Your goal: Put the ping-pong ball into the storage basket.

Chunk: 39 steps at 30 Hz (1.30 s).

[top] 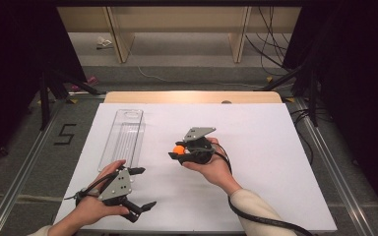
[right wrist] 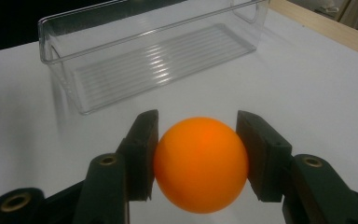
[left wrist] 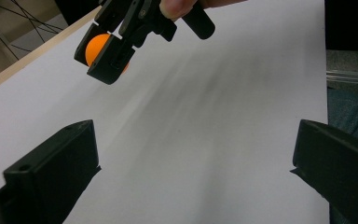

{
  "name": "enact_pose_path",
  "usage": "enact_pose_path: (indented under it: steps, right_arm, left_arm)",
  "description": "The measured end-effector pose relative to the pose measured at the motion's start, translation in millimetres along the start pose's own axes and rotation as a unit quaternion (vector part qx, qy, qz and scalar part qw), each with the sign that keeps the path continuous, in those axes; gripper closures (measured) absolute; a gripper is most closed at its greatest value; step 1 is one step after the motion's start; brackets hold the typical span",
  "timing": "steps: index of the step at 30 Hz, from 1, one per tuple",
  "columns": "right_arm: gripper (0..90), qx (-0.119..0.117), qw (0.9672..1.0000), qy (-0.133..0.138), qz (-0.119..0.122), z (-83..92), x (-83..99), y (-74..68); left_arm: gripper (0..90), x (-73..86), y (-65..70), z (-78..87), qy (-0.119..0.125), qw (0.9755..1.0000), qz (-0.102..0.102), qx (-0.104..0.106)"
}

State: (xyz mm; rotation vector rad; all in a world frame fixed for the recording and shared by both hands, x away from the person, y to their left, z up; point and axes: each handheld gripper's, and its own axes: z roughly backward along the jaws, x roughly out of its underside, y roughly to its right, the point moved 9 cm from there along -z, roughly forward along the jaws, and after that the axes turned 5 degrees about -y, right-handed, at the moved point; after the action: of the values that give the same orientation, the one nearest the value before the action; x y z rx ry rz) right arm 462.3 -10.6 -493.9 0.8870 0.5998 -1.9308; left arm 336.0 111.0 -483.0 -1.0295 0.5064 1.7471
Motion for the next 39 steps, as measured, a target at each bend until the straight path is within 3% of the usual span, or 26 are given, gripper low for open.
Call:
enact_pose_path:
  steps: [39]
  right_arm:
    - [51.4, -0.011, 0.9999, 0.004, 0.009, -15.1, -14.3, -8.3]
  left_arm:
    - [0.0, 0.4, 1.1, -0.2, -0.002, 1.0, -0.002, 0.003]
